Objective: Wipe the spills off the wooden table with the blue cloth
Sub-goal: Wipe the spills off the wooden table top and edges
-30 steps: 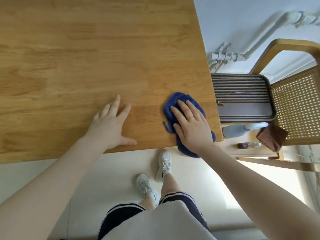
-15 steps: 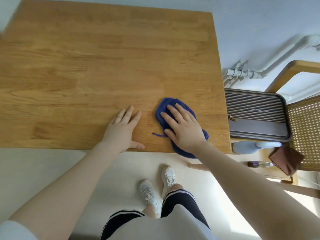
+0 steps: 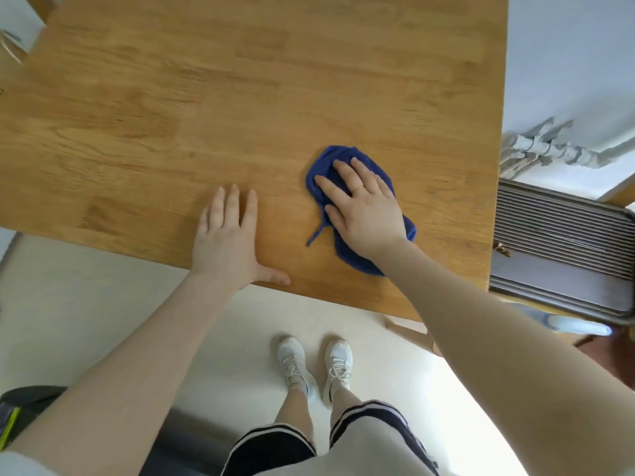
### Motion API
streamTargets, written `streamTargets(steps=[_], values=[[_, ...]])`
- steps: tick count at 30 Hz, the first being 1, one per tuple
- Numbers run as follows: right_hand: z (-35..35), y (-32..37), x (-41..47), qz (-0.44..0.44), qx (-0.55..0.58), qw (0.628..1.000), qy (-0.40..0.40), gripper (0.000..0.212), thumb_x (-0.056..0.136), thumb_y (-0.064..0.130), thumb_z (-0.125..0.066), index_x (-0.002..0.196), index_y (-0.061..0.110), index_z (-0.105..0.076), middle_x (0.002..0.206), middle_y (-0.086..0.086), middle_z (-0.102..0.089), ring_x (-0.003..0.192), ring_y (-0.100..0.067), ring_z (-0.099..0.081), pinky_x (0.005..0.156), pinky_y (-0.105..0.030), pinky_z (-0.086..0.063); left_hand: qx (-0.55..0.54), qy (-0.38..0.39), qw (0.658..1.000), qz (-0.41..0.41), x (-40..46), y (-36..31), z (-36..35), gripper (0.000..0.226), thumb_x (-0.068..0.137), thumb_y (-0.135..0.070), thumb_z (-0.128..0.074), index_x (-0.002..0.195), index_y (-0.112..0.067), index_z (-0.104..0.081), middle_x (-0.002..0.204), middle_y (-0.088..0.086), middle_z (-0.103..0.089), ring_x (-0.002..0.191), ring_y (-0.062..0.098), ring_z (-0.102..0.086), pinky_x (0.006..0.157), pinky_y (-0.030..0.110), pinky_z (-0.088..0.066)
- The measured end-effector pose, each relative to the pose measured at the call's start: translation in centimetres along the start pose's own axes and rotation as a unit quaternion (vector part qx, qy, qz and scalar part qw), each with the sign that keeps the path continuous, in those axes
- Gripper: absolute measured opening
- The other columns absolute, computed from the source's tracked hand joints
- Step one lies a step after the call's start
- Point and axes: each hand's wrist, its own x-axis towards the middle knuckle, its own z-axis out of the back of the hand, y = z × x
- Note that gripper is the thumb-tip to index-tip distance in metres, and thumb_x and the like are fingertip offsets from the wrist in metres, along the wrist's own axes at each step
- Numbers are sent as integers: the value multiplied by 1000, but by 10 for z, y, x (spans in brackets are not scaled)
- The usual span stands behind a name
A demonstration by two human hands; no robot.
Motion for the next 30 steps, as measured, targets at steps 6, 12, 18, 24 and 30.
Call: streamTargets(steps=[6,12,18,24,30], values=[[-10,42,-59,80,9,996,48,45,89,35,-29,128,30,-52,140,-6,-47,130,-30,-40,105,-44,-33,-78,49,996,4,-9,6,-6,136,52,-78,-64,148,-18,11,156,7,19,144,25,13,118,42,-7],[2,8,-11,15,22,999,35,44,97,37,-29,140,30,-36,151,-5,-27,141,-27,-16,112,-42,-17,-72,89,993,-38,-2,26,4,127,59,-69,-69,149,-27,9,155,-3,22,144,18,13,117,40,-18],[1,28,-14,9,-33,997,75,50,98,39,-29,146,29,-19,155,-7,-12,143,-28,-3,114,-42,-6,-103,78,991,-23,-3,21,0,127,58,-62,-75,149,-27,6,156,-3,21,144,20,11,115,38,-17],[-1,61,-43,123,-1,982,143,50,92,45,-18,134,35,-45,146,-3,-38,137,-27,-30,109,-44,-24,-114,59,991,-35,-8,28,-6,124,60,-70,-68,149,-29,7,156,-4,21,144,19,12,115,41,-13],[3,46,14,-3,-1,995,100,46,99,41,-24,144,35,-20,156,2,-8,143,-21,1,115,-40,-6,-116,106,983,-94,-1,45,12,104,74,-59,-65,150,-24,-3,157,0,15,145,21,7,116,36,-12]])
